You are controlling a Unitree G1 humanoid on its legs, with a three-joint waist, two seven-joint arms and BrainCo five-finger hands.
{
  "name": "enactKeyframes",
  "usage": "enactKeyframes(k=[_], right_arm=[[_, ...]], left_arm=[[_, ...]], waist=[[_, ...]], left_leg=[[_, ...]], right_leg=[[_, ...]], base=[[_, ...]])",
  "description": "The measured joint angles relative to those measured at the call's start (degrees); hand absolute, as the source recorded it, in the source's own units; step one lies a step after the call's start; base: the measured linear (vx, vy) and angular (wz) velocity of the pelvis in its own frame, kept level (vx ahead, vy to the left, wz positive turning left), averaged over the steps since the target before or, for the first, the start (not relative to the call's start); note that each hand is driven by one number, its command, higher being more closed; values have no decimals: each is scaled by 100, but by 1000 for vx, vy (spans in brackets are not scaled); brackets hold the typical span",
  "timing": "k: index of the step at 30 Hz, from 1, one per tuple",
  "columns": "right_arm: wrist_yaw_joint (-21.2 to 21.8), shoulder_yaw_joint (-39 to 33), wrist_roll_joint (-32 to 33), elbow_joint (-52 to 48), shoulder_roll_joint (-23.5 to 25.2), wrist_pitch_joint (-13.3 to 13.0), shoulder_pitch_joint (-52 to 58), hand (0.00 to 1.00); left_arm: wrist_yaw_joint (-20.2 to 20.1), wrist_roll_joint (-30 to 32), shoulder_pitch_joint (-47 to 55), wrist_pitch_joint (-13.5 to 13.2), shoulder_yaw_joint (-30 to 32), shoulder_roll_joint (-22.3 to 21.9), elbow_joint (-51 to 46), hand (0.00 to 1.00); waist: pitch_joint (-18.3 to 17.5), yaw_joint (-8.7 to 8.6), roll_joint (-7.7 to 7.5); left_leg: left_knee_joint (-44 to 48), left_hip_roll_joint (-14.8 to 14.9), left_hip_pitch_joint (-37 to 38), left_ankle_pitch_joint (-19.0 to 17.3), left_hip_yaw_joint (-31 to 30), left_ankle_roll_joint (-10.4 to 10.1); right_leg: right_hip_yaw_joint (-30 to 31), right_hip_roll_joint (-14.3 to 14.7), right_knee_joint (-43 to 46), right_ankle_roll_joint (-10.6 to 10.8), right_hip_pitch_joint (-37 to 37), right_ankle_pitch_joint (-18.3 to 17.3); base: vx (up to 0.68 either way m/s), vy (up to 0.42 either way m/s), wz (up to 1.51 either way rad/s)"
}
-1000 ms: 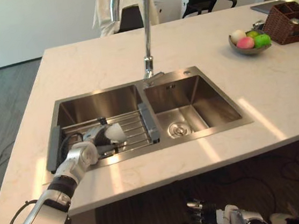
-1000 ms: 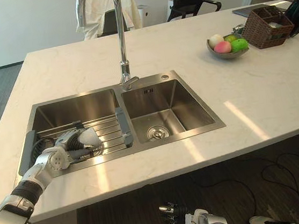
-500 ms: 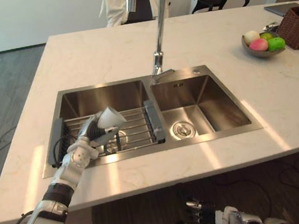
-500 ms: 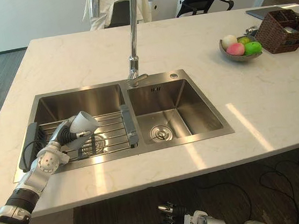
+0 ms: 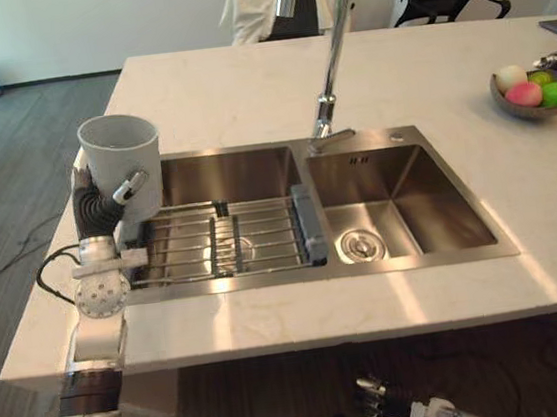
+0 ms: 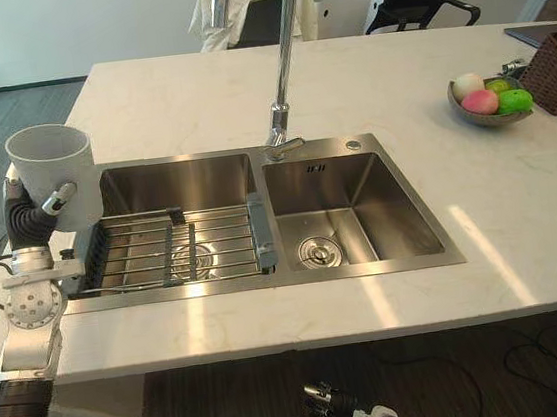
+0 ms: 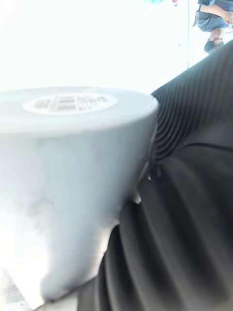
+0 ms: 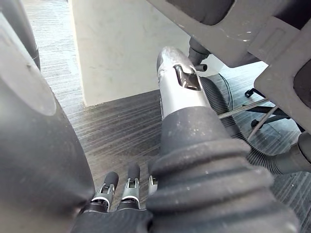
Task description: Walk over to the sink, pick up the cup, carry it to the dishwasher, place the cup inside the dishwasher, then close the dishwasher door
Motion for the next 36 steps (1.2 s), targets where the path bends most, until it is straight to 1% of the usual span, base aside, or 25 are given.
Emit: enactKeyframes(k=[2, 3, 9, 11, 12, 15, 16, 18, 19, 20, 21, 22, 23, 24, 25, 26, 27, 28, 30, 31, 32, 33, 34, 35, 36], right_arm=[[3, 1, -16, 1, 1, 1, 10, 0], [10, 3, -51, 0, 17, 1, 8, 0], [6, -3, -46, -24, 24, 6, 8, 0], [-120, -13, -34, -248, 58, -9, 89, 0], [-276, -12, -16, -336, 98, -17, 134, 0], [-696, 15, 30, -491, 167, -42, 246, 0], [-723, 15, 32, -493, 168, -43, 246, 0], [-1152, 31, 9, -488, 167, -17, 300, 0], [-1237, 25, 11, -486, 165, -17, 310, 0], [-1386, 21, 11, -528, 163, -21, 335, 0], [-1508, -18, 21, -467, 116, -73, 460, 0], [-1548, -76, 26, -444, 91, -96, 520, 0], [-1657, -149, 54, -427, 84, -109, 678, 0], [-1653, -149, 118, -447, 84, -126, 794, 0], [-1663, -150, 219, -433, 82, -135, 789, 0], [-1679, -150, 337, -428, 18, -133, 776, 0], [-1716, -152, 378, -409, -62, -119, 725, 0], [-1780, -163, 399, -330, -115, -93, 553, 0], [-1777, -245, 396, -332, -37, -121, 301, 0], [-1777, -296, 388, -346, 66, -155, 95, 0], [-1777, -334, 365, -364, 120, -167, -12, 0], [-1776, -335, 276, -466, 174, -165, -62, 0], [-1778, -333, 231, -499, 189, -164, -69, 0], [-1847, -328, 191, -614, 201, -146, -60, 0], [-1909, -336, 198, -671, 247, -156, 15, 0]], left_arm=[[30, 0, 5, -85, 99, -41, -44, 100], [212, 5, 59, -110, 300, -190, -443, 100], [236, -5, 183, -110, 306, -212, -613, 100], [230, -114, 258, -112, 290, -405, -794, 100], [235, -172, 303, -113, 290, -574, -867, 100], [296, -452, 450, -109, 223, -958, -1036, 100], [305, -461, 459, -108, 217, -975, -1052, 100], [453, -634, 797, -74, 8, -1320, -1476, 100], [465, -691, 891, -54, -19, -1393, -1587, 100], [470, -794, 981, 23, -67, -1549, -1731, 100], [461, -906, 1016, 89, -127, -1685, -1789, 100], [427, -968, 1015, 107, -175, -1751, -1789, 100], [340, -1087, 1102, 106, -215, -1784, -1794, 100], [282, -1213, 1159, 108, -249, -1781, -1793, 100], [218, -1242, 1148, 111, -263, -1780, -1807, 100], [135, -1235, 1175, 116, -284, -1786, -1949, 100], [131, -1234, 1233, 118, -306, -1790, -2044, 100], [148, -1231, 1436, 145, -321, -1765, -2225, 100], [184, -1230, 1511, 145, -329, -1766, -2401, 100], [204, -1232, 1518, 144, -325, -1770, -2479, 100], [200, -1238, 1524, 166, -346, -1776, -2476, 100], [172, -1240, 1538, 205, -351, -1777, -2476, 100], [141, -1239, 1537, 222, -349, -1777, -2477, 100], [18, -1248, 1537, 246, -345, -1776, -2476, 100], [-82, -1290, 1508, 249, -365, -1754, -2477, 100]], waist=[[-16, 18, -6], [-37, 36, -76], [-38, 22, -88], [-44, -35, -88], [-43, -82, -88], [-53, -69, -68], [-53, -68, -68], [-63, 51, -36], [-66, 78, -29], [-59, 128, -17], [-48, 142, 0], [-43, 159, 44], [-16, 284, 87], [-20, 285, 39], [-13, 286, -5], [-24, 372, 107], [3, 408, 233], [-5, 552, 298], [8, 642, 236], [47, 684, 170], [54, 689, 166], [55, 681, 167], [67, 680, 169], [130, 691, 183], [219, 643, 282]], left_leg=[[0, -2, -6, 7, -28, 6], [-175, -121, 3, 113, -149, 71], [-127, -114, -37, 72, -85, 88], [-32, -110, -179, 41, -106, 96], [16, -108, -229, 30, -152, 108], [127, -90, -410, 29, -313, 108], [133, -90, -422, 30, -323, 107], [311, -108, -756, 70, -652, 97], [312, -149, -877, 132, -754, 85], [249, -281, -1054, 331, -972, 88], [73, -428, -1174, 623, -1013, 183], [-11, -452, -1212, 676, -791, 399], [-24, -356, -1157, 489, 69, 673], [246, -213, -1218, 293, 942, 915], [595, -98, -1330, 185, 1408, 1017], [1394, 249, -1566, 103, 2167, 1066], [1578, 325, -1657, 97, 2213, 692], [1625, 96, -1798, 63, 1898, 746], [1546, -176, -1875, 48, 1658, 874], [1416, -399, -1894, 19, 1483, 944], [1353, -497, -1899, 17, 1410, 977], [1239, -619, -1849, 21, 1297, 1002], [1156, -701, -1791, 57, 1213, 1076], [987, -888, -1629, 125, 906, 1186], [896, -1003, -1484, 192, 447, 1287]], right_leg=[[-24, -1, -2, -1, 6, 1], [-150, -88, -27, 8, 0, 26], [-6, -72, -40, 14, -136, 50], [-41, -95, -41, 13, -204, 66], [-166, -104, -41, 13, -202, 66], [-431, -124, -40, 12, -204, 65], [-457, -126, -40, 12, -204, 65], [-1007, -185, 2, 5, -169, 55], [-1150, -198, 4, 7, -166, 50], [-1521, -229, 7, 34, -121, 29], [-2087, -341, 8, 79, 75, -24], [-2449, -400, 35, 94, 210, -65], [-3084, -454, 193, 140, 452, -168], [-3662, -566, 264, 147, 723, -188], [-3907, -672, 338, 166, 789, -272], [-4247, -771, 633, 443, 889, -513], [-4412, -808, 817, 553, 941, -586], [-4530, -993, 970, 543, 1029, -595], [-4565, -1126, 1031, 531, 1098, -587], [-4663, -1281, 1211, 500, 1134, -566], [-4748, -1433, 1521, 453, 1126, -534], [-4827, -1703, 2091, 319, 1113, -442], [-4839, -1867, 2439, 207, 1115, -364], [-4754, -2185, 3206, -356, 1114, -98], [-3829, -2185, 3975, -781, 813, -308]], base=[[-41, -13, 5], [0, 0, 0], [-2, 0, -10], [-14, -13, 0], [0, -21, 16], [-9, -25, 25], [-27, -25, 56], [-52, -34, 77], [-80, -59, 117], [-88, -30, 190], [-61, -20, 231], [-99, 95, 265], [-63, 131, 280], [-55, 175, 281], [27, 142, 284], [32, 121, 205], [45, 227, 207], [37, 223, 139], [21, 271, 106], [6, 253, 90], [11, 277, 115], [22, 231, 100], [80, 267, 121], [189, 274, 143], [175, 218, 164]])
